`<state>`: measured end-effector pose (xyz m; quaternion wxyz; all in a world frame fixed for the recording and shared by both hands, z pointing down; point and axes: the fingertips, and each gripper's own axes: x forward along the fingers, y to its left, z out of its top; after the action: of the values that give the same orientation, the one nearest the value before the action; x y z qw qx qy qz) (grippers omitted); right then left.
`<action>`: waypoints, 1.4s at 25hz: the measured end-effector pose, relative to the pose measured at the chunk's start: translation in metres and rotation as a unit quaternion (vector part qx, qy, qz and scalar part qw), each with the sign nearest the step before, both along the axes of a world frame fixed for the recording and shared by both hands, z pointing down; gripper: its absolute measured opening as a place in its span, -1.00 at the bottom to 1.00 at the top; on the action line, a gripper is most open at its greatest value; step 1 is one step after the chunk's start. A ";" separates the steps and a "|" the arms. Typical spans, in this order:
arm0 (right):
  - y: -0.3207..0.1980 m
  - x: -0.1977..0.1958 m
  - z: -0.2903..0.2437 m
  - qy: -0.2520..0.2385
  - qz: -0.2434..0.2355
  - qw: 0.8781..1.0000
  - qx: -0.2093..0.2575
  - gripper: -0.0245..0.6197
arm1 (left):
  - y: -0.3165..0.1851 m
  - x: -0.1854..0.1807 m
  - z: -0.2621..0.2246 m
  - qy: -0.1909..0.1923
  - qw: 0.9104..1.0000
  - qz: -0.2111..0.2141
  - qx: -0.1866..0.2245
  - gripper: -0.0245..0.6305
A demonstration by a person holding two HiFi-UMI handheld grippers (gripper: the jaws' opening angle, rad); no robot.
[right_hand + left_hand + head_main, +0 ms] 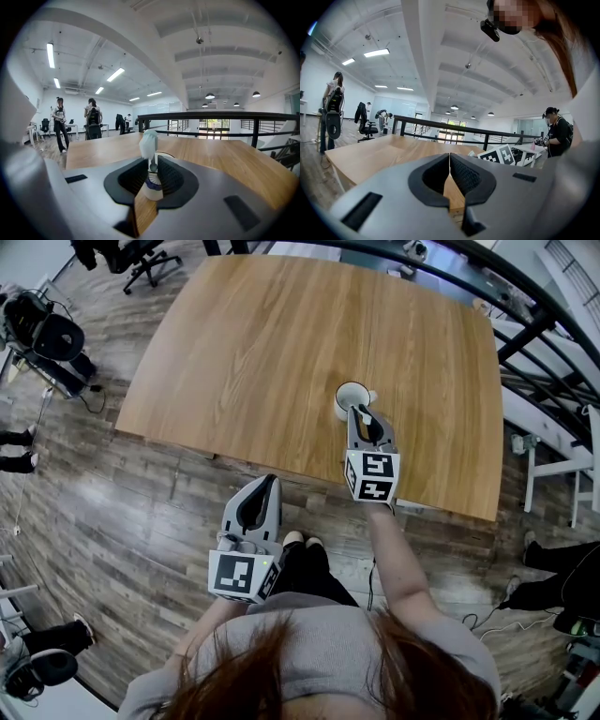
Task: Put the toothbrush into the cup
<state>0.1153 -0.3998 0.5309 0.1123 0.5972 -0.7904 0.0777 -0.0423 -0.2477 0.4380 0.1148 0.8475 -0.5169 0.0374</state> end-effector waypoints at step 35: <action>0.085 0.007 -0.121 -0.054 -0.015 0.989 0.134 -0.53 | 0.029 0.037 -0.033 0.021 0.997 0.062 0.038 -0.90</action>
<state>0.1223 -0.3152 0.4102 -0.0104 0.5898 -0.8075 0.0014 -0.0056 -0.2191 0.4050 0.0910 0.8824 -0.4616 0.0072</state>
